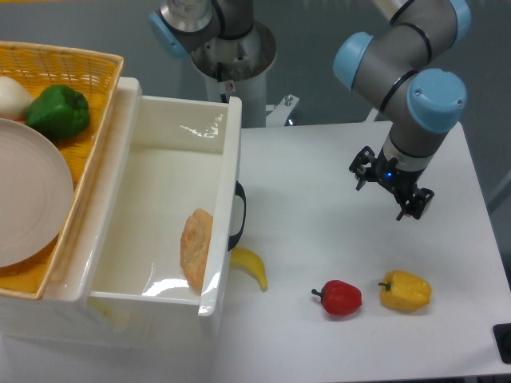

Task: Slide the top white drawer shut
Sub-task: 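Move the open gripper toward the front panel of the open white drawer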

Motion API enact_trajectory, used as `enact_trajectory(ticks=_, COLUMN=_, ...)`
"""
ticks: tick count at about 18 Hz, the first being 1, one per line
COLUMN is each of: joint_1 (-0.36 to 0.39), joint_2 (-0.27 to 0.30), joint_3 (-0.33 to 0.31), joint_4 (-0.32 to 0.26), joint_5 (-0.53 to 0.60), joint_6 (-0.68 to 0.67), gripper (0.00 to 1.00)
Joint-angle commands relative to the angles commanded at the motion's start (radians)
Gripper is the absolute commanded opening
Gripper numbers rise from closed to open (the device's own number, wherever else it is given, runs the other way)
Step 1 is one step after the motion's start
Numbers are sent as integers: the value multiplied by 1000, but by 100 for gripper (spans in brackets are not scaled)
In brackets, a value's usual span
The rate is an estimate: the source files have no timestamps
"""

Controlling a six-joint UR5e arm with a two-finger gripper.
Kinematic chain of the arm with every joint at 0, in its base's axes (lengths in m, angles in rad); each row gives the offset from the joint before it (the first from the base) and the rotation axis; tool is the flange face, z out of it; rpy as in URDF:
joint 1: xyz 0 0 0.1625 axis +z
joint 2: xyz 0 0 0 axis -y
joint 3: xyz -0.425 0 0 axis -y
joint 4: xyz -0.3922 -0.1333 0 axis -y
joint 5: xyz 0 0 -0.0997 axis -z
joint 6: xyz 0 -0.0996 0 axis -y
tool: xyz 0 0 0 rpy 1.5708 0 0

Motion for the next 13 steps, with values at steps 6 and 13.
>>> enact_trajectory(ticks=6, joint_1=-6, joint_2=6, joint_3=-2, joint_4=-3, joint_5=3, joint_6=-14, gripper=100)
enact_trajectory(ticks=13, joint_1=29, joint_2=40, joint_3=-118, joint_4=2, joint_5=-57, joint_6=-77, gripper=100)
